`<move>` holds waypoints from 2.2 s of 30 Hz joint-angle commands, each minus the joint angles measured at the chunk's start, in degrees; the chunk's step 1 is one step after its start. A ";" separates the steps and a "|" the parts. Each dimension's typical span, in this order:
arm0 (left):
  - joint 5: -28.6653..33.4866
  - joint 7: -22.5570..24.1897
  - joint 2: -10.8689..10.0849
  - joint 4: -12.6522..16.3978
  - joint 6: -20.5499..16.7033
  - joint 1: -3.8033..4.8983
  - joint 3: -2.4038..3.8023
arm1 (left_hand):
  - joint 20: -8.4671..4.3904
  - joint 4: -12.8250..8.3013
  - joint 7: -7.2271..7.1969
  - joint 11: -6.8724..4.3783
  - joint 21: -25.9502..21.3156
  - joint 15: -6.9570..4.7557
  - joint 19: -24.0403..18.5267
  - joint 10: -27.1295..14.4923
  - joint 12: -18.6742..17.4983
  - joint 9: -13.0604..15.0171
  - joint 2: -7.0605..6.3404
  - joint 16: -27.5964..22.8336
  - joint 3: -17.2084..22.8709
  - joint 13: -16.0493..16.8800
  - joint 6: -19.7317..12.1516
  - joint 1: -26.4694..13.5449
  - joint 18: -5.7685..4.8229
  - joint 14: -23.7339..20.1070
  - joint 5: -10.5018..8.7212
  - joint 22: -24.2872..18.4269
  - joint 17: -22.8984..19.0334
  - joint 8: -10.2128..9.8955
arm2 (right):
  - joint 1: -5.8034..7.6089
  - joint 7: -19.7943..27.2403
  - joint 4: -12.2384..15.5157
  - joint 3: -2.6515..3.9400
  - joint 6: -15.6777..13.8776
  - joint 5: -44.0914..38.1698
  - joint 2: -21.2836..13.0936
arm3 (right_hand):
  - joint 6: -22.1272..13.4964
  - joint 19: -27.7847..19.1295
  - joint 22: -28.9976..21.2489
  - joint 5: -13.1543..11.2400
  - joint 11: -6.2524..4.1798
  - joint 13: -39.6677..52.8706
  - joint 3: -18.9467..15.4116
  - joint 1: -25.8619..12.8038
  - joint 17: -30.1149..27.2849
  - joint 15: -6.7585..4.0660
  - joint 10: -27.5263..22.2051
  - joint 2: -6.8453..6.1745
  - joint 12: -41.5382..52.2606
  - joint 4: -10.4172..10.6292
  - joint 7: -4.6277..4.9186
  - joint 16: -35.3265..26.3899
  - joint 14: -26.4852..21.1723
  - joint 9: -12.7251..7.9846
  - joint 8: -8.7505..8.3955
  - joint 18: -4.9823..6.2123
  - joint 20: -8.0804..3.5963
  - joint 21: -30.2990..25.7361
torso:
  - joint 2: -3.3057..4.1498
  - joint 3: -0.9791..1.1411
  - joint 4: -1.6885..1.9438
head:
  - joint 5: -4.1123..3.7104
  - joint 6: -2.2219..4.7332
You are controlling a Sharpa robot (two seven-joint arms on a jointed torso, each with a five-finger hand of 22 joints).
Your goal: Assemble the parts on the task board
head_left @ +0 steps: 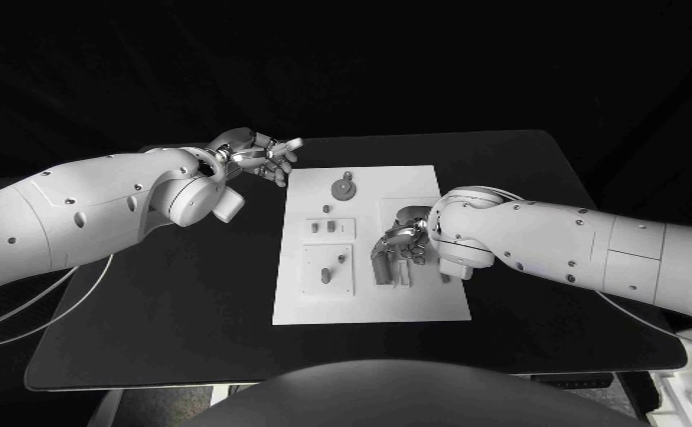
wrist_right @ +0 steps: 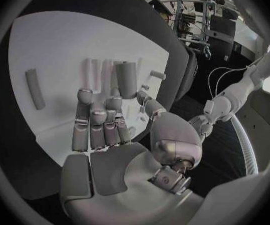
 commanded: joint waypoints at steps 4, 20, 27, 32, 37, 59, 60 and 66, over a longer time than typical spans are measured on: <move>-0.22 0.24 -0.02 0.15 0.68 0.07 0.04 | -0.04 -0.13 0.06 -0.29 -0.20 -0.18 0.31 0.03 -0.28 -0.09 -0.11 0.21 0.40 -0.08 -0.53 -0.64 0.69 -0.20 0.12 -0.04 -0.09 0.34 | -0.29 -1.90 -0.44 -0.30 1.10 -2.45 -0.78 | 0.30 -0.31 0.82 0.03 0.02 -0.03 -0.14 -0.34 -0.02 -0.09 -0.47 -0.52 0.27 -0.17 0.27 0.32 -0.22 -0.11 0.03 0.84 0.16 0.19 | 0.00 0.03 -0.01 | -0.10 0.00; -0.30 0.24 0.03 0.06 0.75 0.07 0.04 | -0.03 -0.14 0.07 -0.28 -0.25 -0.18 0.29 0.00 -0.29 -0.11 -0.15 0.20 0.47 -0.09 -0.56 -0.59 0.69 -0.23 0.12 -0.04 -0.11 0.34 | -0.28 -1.08 0.45 -0.29 0.06 -2.66 -1.33 | 0.32 -0.20 0.71 -0.78 -0.01 -0.08 -0.10 -0.82 -0.06 -0.14 -0.45 -1.79 0.27 0.26 0.24 0.31 -0.19 -0.09 0.03 0.84 0.11 0.17 | 0.00 0.01 0.06 | -0.31 0.00; -0.34 0.24 0.02 0.02 0.83 0.07 0.04 | -0.03 -0.14 0.08 -0.27 -0.25 -0.17 0.29 0.00 -0.30 -0.12 -0.19 0.20 0.49 -0.09 -0.57 -0.57 0.69 -0.24 0.12 -0.04 -0.11 0.34 | -0.28 -0.90 1.01 -0.28 -0.29 -2.84 -1.73 | 0.37 -0.12 0.66 -1.18 -0.03 -0.10 0.03 -0.97 -0.09 -0.18 -0.41 -2.63 0.28 0.58 0.21 0.31 -0.15 -0.07 0.05 0.84 0.05 0.15 | 0.00 -0.03 0.05 | -0.26 0.00; -0.34 0.24 0.01 0.00 0.89 0.07 0.04 | -0.03 -0.14 0.08 -0.27 -0.26 -0.17 0.28 -0.01 -0.30 -0.13 -0.21 0.20 0.50 -0.09 -0.58 -0.55 0.69 -0.24 0.12 -0.03 -0.11 0.34 | -0.27 -1.05 1.71 -0.26 -0.92 -3.99 -2.23 | 0.43 -0.05 0.64 -1.39 -0.06 -0.12 0.16 -0.98 -0.10 -0.21 -0.36 -3.24 0.30 0.77 0.18 0.33 -0.10 -0.05 0.08 0.84 0.00 0.16 | 0.00 -0.02 0.03 | -0.26 0.00; -0.34 0.23 0.00 0.00 0.99 0.07 0.04 | -0.02 -0.14 0.09 -0.26 -0.27 -0.17 0.28 -0.02 -0.31 -0.13 -0.23 0.20 0.52 -0.09 -0.59 -0.54 0.68 -0.25 0.12 -0.03 -0.12 0.34 | -0.27 -1.22 1.97 -0.25 -0.84 -4.69 -2.47 | 0.74 0.14 0.61 -1.47 -0.16 -0.17 0.39 -0.78 -0.12 -0.32 -0.32 -3.61 0.27 0.87 0.08 0.33 -0.02 0.05 0.26 0.84 -0.10 0.22 | -0.01 -0.01 0.02 | -0.37 0.00; -0.47 0.10 0.03 -0.07 1.17 0.07 0.04 | 0.00 -0.13 0.11 -0.24 -0.32 -0.14 0.25 -0.06 -0.33 -0.16 -0.30 0.19 0.58 -0.10 -0.63 -0.55 0.67 -0.30 0.12 -0.03 -0.14 0.35 | -0.14 -0.21 2.96 -0.08 -2.26 -6.27 -3.56 | 0.78 0.48 0.43 -2.55 -0.28 -0.37 0.68 -1.01 -0.24 -0.54 -0.10 -5.49 0.14 1.77 -0.02 0.21 0.21 0.14 0.28 0.84 -0.30 0.13 | -0.01 0.00 0.01 | -0.49 0.00; -0.48 0.12 0.03 -0.07 1.16 0.07 0.04 | 0.00 -0.13 0.11 -0.24 -0.33 -0.14 0.25 -0.06 -0.33 -0.16 -0.30 0.19 0.58 -0.10 -0.64 -0.55 0.67 -0.30 0.12 -0.03 -0.14 0.35 | -0.05 -0.05 3.16 -0.04 -2.39 -6.46 -3.74 | 0.78 0.48 0.42 -2.56 -0.28 -0.37 0.68 -1.01 -0.24 -0.54 -0.09 -5.49 0.14 1.77 -0.02 0.21 0.22 0.14 0.29 0.84 -0.31 0.13 | -0.02 -0.01 0.02 | -0.49 0.00; -0.51 0.27 0.08 -0.18 0.99 0.07 0.04 | 0.01 -0.13 0.11 -0.24 -0.34 -0.14 0.25 -0.06 -0.33 -0.17 -0.32 0.19 0.61 -0.10 -0.64 -0.55 0.67 -0.31 0.12 -0.03 -0.14 0.36 | 0.53 1.77 4.65 0.43 -3.60 -6.78 -5.43 | 0.68 0.62 0.42 -2.68 -0.30 -0.37 1.00 -0.28 -0.25 -0.58 0.03 -5.46 0.20 1.43 -0.03 0.22 0.34 0.16 0.25 0.84 -0.42 0.17 | -0.01 -0.03 0.01 | -0.50 0.02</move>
